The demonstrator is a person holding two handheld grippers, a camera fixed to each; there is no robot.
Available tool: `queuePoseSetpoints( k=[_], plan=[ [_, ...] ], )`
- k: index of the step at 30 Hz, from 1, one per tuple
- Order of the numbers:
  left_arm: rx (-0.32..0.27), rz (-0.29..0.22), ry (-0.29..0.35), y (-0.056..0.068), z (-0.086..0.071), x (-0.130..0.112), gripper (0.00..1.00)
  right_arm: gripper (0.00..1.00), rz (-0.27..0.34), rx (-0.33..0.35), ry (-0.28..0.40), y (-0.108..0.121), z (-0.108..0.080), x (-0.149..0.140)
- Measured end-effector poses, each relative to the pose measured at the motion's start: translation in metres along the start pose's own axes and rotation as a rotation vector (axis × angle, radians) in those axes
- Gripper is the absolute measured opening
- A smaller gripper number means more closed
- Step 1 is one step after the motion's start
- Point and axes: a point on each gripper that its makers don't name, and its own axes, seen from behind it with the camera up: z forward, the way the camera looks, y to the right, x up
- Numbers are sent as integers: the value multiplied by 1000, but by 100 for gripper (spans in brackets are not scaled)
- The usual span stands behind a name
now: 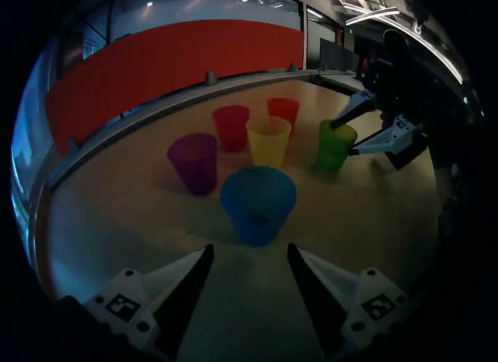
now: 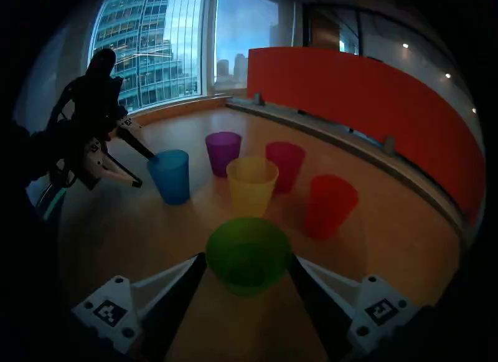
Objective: Pour water
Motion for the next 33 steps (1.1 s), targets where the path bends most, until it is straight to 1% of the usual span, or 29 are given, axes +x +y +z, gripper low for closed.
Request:
queuePoseSetpoints(
  k=[5, 11, 20, 24, 33],
  plan=[
    [30, -20, 21, -3, -10, -1, 87, 100, 10, -28, 14, 1, -14, -4],
    [76, -40, 62, -8, -25, 3, 87, 100, 35, -74, 45, 5, -35, -6],
    [155, -56, 139, -15, -46, 10, 87, 100, 78, -160, 104, 17, -65, -5],
    [204, -67, 181, -22, -54, 15, 87, 100, 92, -197, 134, 21, -78, -2],
    [277, -96, 273, -31, -65, 25, 87, 100, 130, -286, 193, 32, -95, -1]
  ],
)
